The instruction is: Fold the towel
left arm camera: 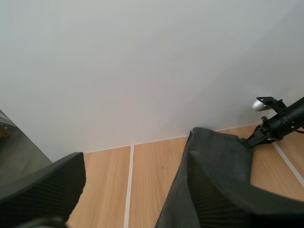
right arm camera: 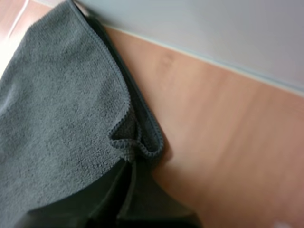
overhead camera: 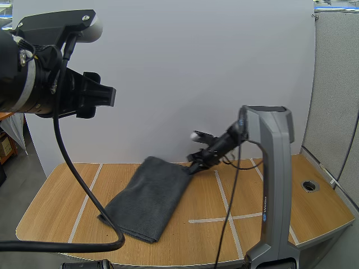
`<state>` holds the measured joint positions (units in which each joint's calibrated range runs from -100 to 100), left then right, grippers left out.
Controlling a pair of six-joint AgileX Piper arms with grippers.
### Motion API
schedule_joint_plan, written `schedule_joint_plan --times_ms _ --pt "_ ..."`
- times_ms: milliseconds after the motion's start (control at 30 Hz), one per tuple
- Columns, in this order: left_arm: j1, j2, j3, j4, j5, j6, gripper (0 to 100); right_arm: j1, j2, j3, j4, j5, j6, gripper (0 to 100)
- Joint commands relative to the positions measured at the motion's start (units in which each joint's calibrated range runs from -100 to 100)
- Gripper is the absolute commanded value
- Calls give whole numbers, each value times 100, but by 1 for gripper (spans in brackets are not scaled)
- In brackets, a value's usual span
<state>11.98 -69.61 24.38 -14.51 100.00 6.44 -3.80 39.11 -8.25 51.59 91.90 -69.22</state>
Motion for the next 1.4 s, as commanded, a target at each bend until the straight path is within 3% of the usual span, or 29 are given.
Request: schedule_joint_plan --times_ms 0,433,833,1233,1267,1300,1367 --pt "6 -31 22 44 0 397 98 -438 -158 293 -613 810 -134 0" --pt "6 -31 22 112 0 823 98 -1152 -1850 2641 -1229 810 -1150 0" --pt "6 -31 22 1014 0 861 98 -1694 -3229 4678 -1630 810 -1862 0" --pt "6 -31 22 899 0 1144 98 -1949 -3717 5511 -1567 810 -2168 0" --pt "6 -31 22 872 0 1144 98 -1949 -3717 5511 -1541 810 -2168 4" --pt "6 -31 22 872 0 1130 98 -1949 -3717 5511 -1527 810 -2168 14" --pt "6 -31 22 883 0 1129 98 -1949 -3717 5511 -1478 810 -2168 49"
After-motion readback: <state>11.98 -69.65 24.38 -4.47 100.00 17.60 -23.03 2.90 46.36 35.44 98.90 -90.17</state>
